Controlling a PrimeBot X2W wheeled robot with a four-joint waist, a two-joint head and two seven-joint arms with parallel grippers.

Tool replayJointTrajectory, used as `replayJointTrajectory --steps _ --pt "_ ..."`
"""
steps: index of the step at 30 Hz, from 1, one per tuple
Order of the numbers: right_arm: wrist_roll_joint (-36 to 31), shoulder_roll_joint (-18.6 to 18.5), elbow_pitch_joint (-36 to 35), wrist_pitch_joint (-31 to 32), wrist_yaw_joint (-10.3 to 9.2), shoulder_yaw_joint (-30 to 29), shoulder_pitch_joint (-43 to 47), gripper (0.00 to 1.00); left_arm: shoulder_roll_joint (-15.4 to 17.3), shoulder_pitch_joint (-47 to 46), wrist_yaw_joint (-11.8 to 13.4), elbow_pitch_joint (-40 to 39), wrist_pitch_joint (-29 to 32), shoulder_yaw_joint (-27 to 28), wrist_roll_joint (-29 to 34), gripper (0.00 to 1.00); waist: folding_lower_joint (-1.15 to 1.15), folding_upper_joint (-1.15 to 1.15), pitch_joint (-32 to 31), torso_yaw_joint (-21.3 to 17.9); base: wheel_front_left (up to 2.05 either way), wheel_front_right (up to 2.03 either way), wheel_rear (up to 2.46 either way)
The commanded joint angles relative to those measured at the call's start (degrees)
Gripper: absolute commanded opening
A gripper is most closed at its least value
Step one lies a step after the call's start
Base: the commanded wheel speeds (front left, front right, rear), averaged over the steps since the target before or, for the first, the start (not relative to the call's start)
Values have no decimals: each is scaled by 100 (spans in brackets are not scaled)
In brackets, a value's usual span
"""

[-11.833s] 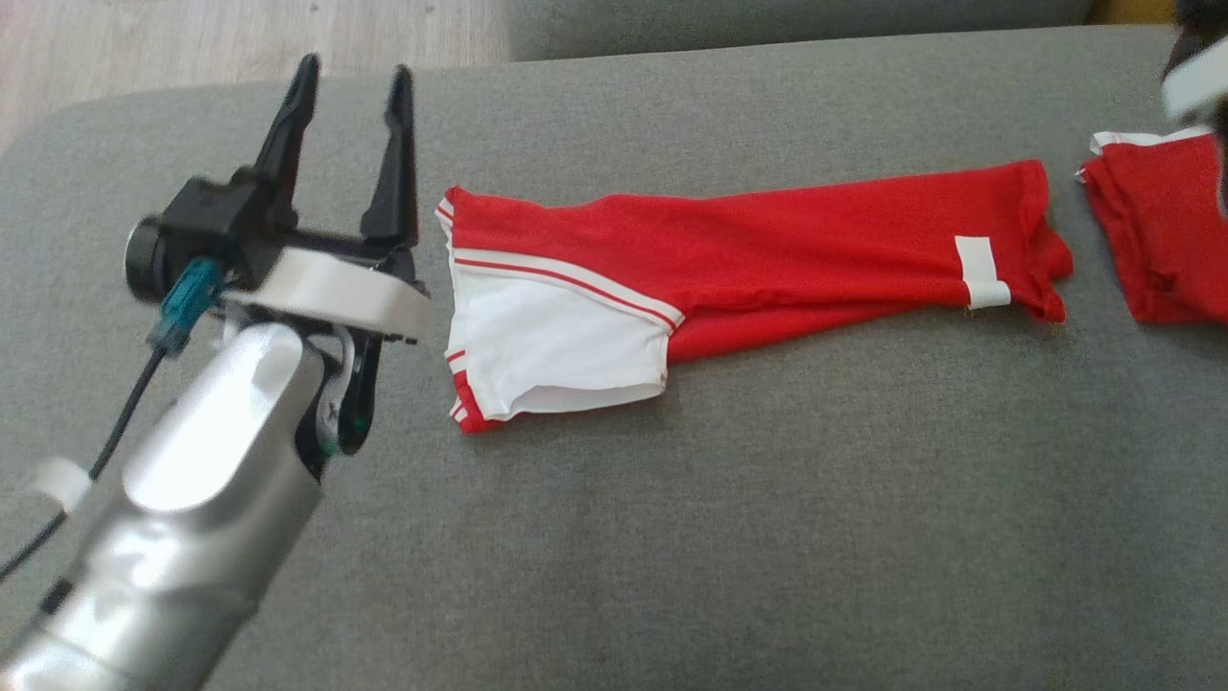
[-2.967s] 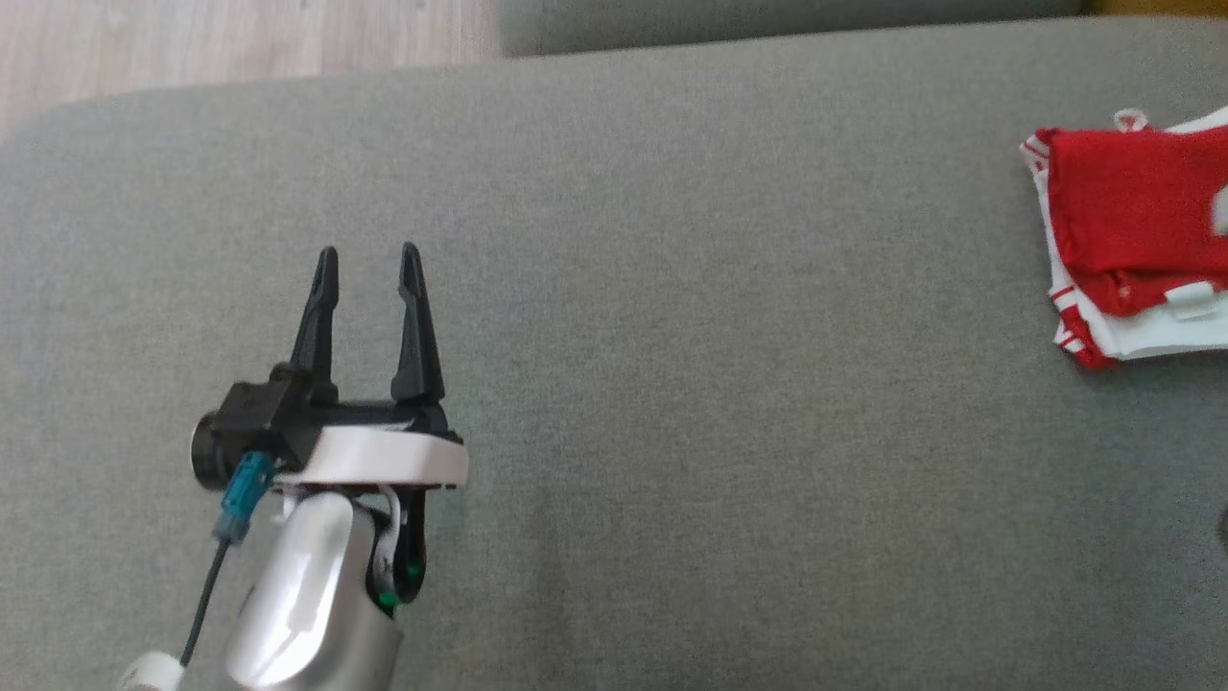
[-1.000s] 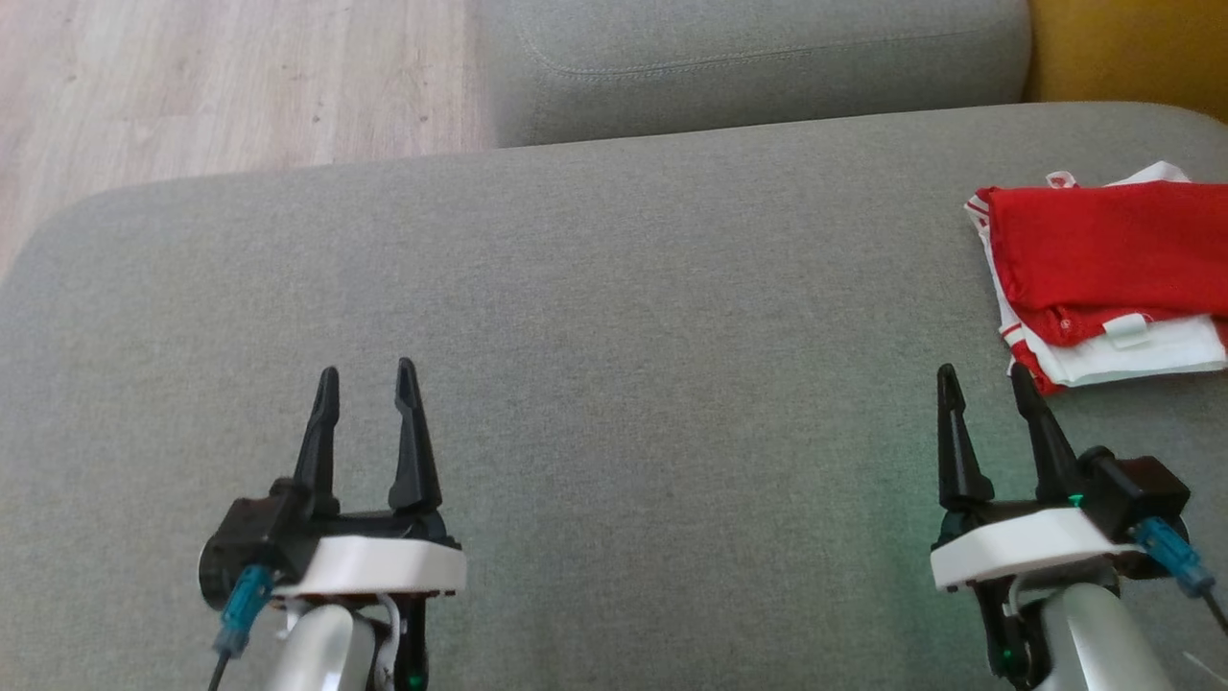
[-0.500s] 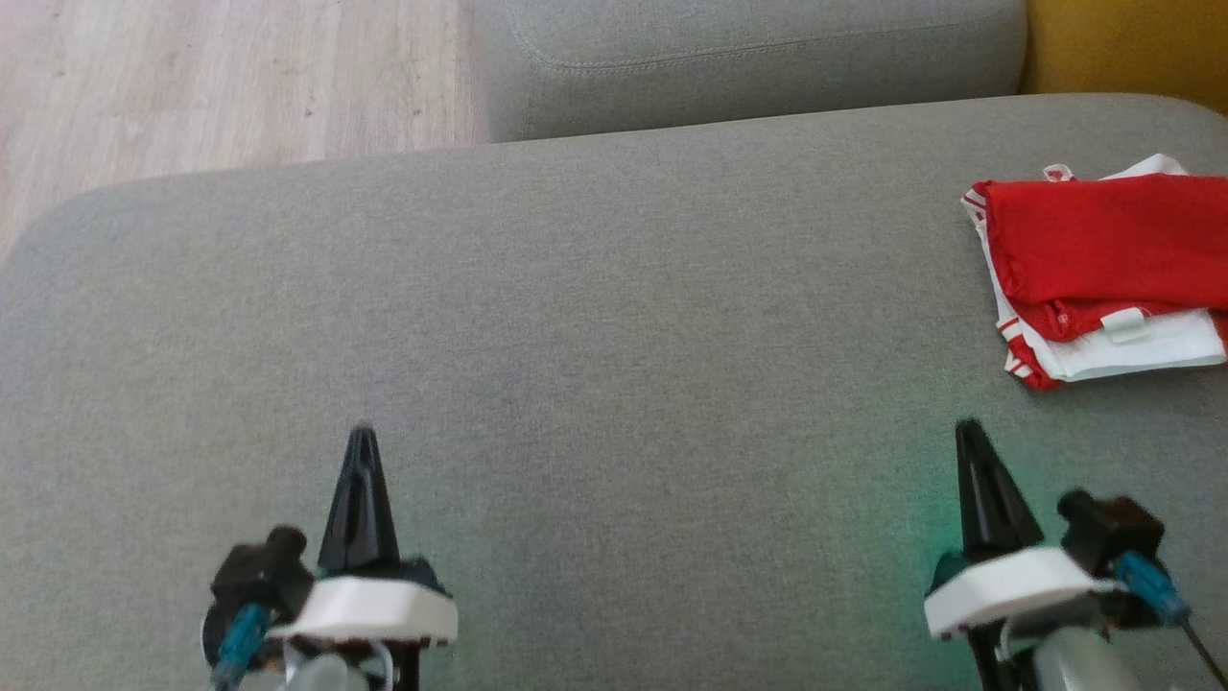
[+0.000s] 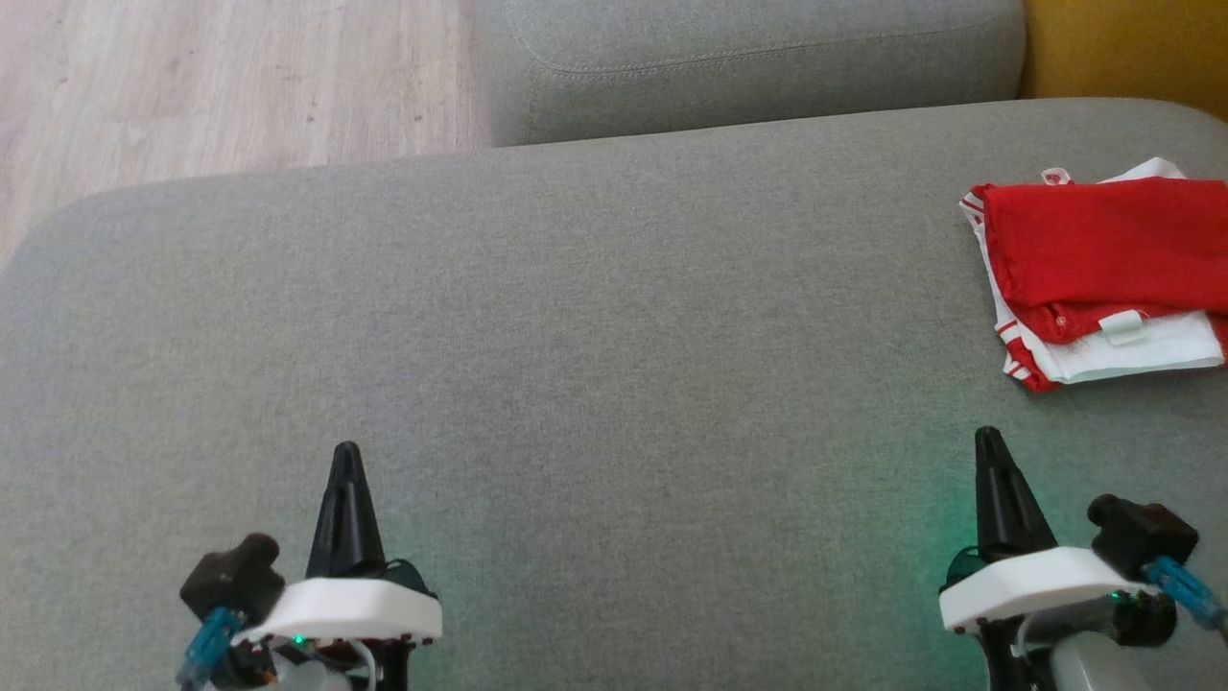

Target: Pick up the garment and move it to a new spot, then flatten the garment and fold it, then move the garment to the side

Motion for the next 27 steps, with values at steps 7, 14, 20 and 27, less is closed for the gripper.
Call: replayJointTrajectory --steps 7,14,20,27 --pt "549 -8 -247 133 -1 -69 -255 0 33 -245 -90 -205 115 191 -462 0 0 0 -18 1 0 0 0" --pt "1004 -10 -287 249 -1 -112 -265 0 41 -248 -149 -214 227 287 -853 0 0 0 -36 3 0 0 0" --pt "1395 -12 -321 349 -1 -149 -274 0 46 -251 -199 -222 324 371 -1189 0 0 0 -52 4 0 0 0" --pt "1787 -14 -356 448 -1 -186 -283 0 52 -254 -249 -230 422 456 -1524 0 0 0 -68 5 0 0 0"
